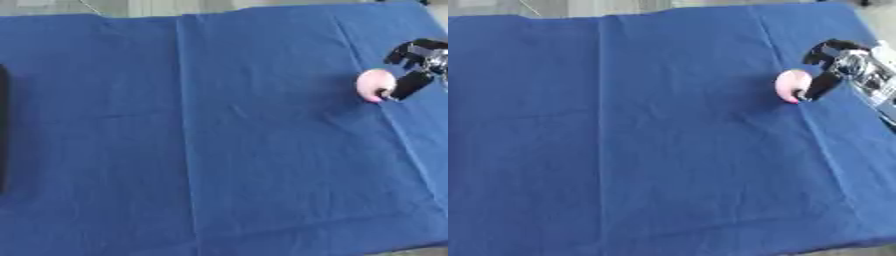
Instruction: Pick up the objects with one hand, pass them to the other hand, and then place them into the box on the other side of the table.
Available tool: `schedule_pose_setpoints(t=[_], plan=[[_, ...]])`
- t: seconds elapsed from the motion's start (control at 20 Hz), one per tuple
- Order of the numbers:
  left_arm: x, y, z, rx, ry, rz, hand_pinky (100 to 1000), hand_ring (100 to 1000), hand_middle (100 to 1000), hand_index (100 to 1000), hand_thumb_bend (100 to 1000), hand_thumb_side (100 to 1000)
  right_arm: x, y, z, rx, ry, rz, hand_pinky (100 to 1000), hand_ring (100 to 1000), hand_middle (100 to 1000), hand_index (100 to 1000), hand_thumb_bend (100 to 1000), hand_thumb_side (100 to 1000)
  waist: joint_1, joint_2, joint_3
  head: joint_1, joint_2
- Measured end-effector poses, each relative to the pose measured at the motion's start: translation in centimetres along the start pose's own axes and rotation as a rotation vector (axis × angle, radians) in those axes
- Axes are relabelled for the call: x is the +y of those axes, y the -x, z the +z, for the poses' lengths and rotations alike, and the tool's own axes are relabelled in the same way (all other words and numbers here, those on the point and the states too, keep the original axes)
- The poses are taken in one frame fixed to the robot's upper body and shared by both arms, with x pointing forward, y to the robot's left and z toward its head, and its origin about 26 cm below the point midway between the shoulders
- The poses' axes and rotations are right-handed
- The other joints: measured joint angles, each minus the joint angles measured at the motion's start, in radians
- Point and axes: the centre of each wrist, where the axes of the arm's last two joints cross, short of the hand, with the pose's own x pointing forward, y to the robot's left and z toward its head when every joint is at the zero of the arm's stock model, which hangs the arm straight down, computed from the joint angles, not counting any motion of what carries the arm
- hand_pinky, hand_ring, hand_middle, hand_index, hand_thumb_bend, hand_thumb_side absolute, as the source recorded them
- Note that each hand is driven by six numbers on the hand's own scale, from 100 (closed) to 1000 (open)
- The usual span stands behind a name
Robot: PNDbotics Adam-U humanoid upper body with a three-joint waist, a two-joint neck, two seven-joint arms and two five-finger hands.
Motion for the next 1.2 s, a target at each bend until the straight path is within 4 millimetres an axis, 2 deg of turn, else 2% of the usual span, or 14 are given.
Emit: schedule_pose_setpoints(t=[0.15,0.4,0.75,1.0,1.2], plan=[[-0.01,0.0,0.0,0.001,0.0,0.0,728,646,621,741,100,564,0.08,0.0,-0.07,0.002,0.0,0.0,930,820,767,797,398,100,0.0,0.0,0.0,0.0,0.0],[-0.01,0.01,0.0,0.001,-0.001,0.0,729,645,621,740,100,562,0.15,0.03,-0.07,-0.002,-0.017,-0.007,922,796,732,760,379,100,-0.001,0.0,0.003,0.0,0.0],[-0.02,0.03,0.0,0.003,-0.001,0.0,731,645,620,739,100,562,0.28,0.07,-0.05,-0.012,-0.014,-0.017,882,687,496,536,318,100,-0.007,-0.001,0.006,0.0,0.0],[-0.04,0.09,0.01,0.004,0.0,0.0,732,645,620,739,100,559,0.58,-0.05,0.11,-0.019,0.027,-0.032,860,654,467,474,309,100,-0.009,-0.003,0.006,0.001,0.002],[-0.08,0.34,0.05,0.011,0.0,-0.002,732,643,618,739,100,560,1.02,-0.17,0.37,-0.03,0.039,-0.045,851,639,486,491,337,100,-0.014,-0.009,0.004,0.003,0.005]])
